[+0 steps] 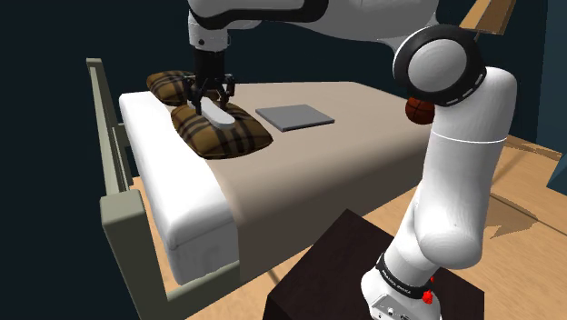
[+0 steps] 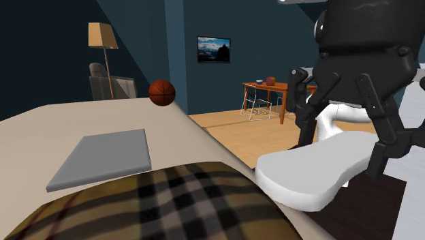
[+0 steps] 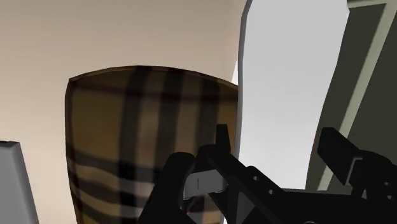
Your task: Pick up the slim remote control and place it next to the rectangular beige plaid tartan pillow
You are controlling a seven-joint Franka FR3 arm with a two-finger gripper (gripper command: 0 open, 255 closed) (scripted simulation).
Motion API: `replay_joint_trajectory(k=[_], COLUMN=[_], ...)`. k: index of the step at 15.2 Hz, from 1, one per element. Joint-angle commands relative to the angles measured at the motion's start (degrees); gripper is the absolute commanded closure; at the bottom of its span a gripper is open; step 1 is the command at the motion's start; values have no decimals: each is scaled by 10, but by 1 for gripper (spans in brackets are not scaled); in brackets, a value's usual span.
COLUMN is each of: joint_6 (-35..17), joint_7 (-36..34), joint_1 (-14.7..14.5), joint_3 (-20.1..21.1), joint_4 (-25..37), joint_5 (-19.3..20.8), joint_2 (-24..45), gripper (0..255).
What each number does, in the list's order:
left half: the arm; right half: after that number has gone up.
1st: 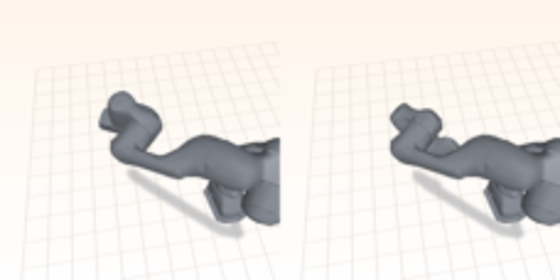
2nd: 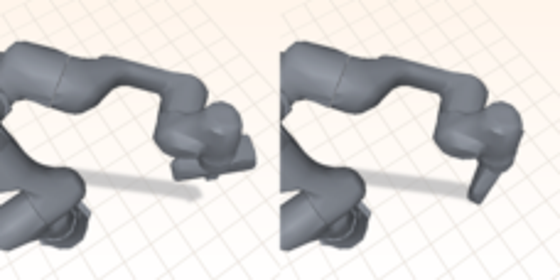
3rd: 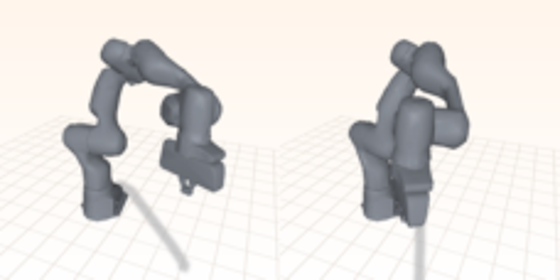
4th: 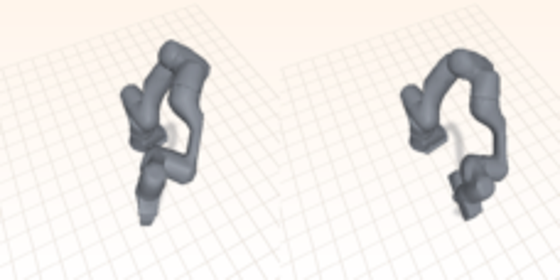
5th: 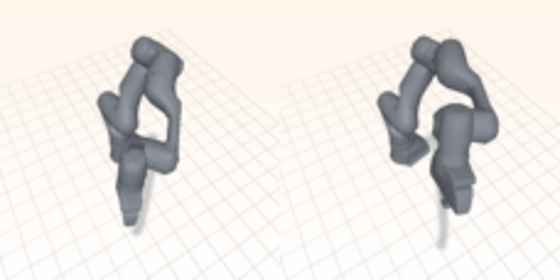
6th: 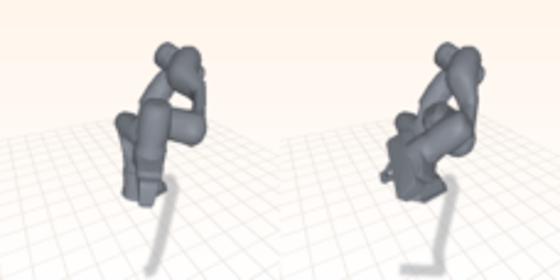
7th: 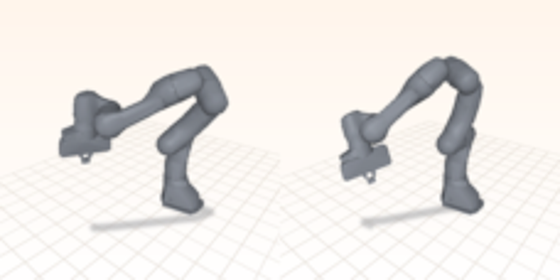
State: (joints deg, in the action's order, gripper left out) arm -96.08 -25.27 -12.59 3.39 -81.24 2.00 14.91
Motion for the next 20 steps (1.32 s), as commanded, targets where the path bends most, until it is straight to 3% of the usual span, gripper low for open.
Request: replay_joint_trajectory(k=[1, 4, 20], joint_6=[10, 38, -91], joint_7=[-24, -57, -60], joint_1=[-16, -42, -39], joint_3=[8, 18, 17], joint_4=[37, 121, -20], joint_5=[4, 12, 11], joint_2=[27, 84, 72], gripper=[255, 255, 255])
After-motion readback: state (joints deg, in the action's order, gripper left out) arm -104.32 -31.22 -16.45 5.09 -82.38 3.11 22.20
